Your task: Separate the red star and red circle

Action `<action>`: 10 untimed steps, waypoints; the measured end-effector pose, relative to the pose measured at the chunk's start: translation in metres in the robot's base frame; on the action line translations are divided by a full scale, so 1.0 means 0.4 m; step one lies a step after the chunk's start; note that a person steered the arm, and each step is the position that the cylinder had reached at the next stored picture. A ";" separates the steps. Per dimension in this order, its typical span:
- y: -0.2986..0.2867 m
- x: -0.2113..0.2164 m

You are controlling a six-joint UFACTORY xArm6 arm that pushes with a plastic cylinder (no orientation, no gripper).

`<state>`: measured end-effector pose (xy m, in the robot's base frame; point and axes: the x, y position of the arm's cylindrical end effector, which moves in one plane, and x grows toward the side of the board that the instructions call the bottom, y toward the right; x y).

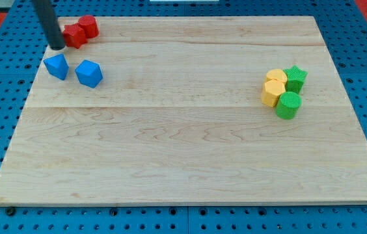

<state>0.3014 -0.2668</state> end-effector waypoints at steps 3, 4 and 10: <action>-0.070 0.046; -0.095 0.033; 0.124 -0.132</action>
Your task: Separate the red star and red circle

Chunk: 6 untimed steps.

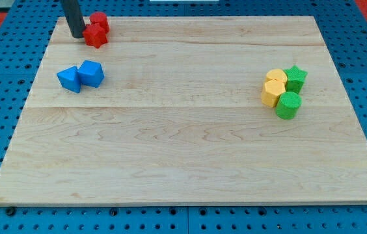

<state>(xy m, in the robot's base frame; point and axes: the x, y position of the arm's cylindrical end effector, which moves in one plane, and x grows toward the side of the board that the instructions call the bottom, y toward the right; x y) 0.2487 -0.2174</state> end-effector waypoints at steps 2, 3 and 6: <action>-0.106 -0.144; -0.091 -0.144; 0.129 0.120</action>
